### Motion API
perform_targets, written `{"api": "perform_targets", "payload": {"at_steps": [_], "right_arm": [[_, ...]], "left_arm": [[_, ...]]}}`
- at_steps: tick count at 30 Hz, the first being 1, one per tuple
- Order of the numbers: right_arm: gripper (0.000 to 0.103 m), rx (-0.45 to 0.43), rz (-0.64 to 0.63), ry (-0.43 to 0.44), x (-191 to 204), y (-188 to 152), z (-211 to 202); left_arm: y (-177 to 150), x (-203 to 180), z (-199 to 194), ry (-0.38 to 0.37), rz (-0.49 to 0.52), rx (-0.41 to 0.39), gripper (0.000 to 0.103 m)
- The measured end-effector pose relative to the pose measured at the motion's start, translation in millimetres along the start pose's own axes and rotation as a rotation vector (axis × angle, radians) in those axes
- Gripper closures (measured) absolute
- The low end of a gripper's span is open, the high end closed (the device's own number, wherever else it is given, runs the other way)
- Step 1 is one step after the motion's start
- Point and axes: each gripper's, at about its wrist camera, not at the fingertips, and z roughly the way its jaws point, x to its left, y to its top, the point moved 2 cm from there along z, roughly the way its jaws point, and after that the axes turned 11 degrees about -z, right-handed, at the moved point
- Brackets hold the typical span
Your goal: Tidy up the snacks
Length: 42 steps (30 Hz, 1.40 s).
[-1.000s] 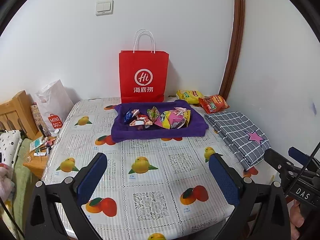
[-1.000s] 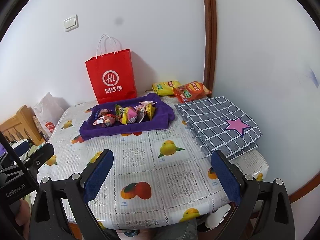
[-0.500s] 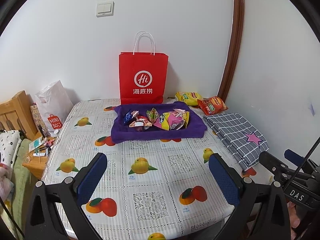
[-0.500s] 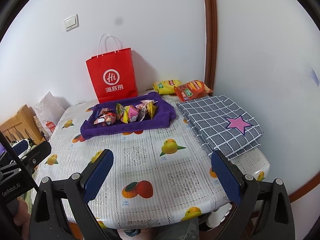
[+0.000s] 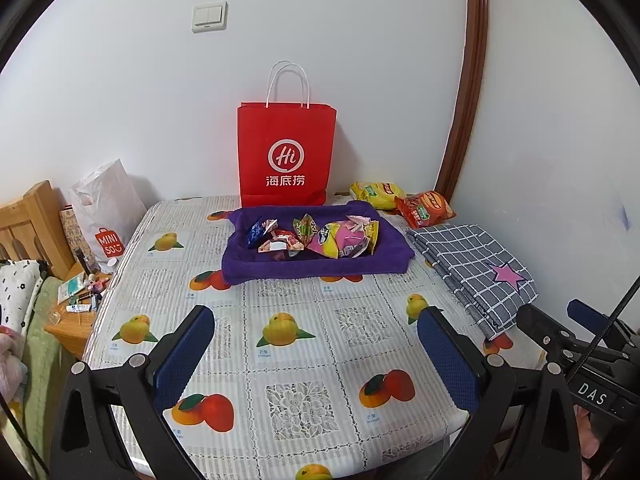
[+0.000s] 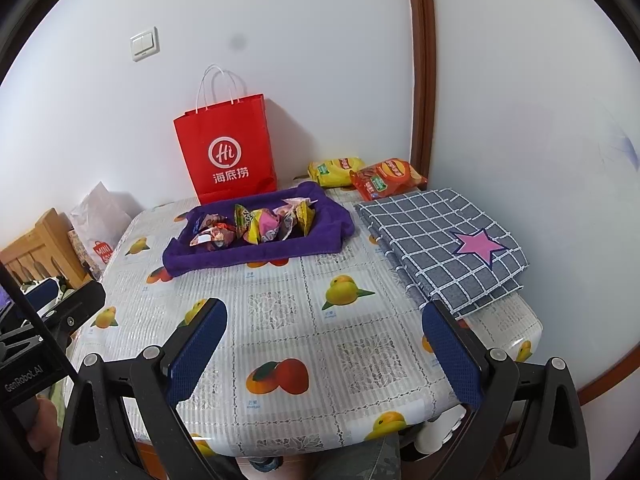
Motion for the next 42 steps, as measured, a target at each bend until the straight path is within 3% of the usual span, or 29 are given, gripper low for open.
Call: {"api": "perform_targets", "payload": {"at_steps": [42], "right_arm": [[0.006,-0.027,0.002,0.01,1.9,-2.5,-9.2]], "left_arm": [[-2.2,-0.5,-1.3,-0.004,-0.002,-0.003,0.0]]}}
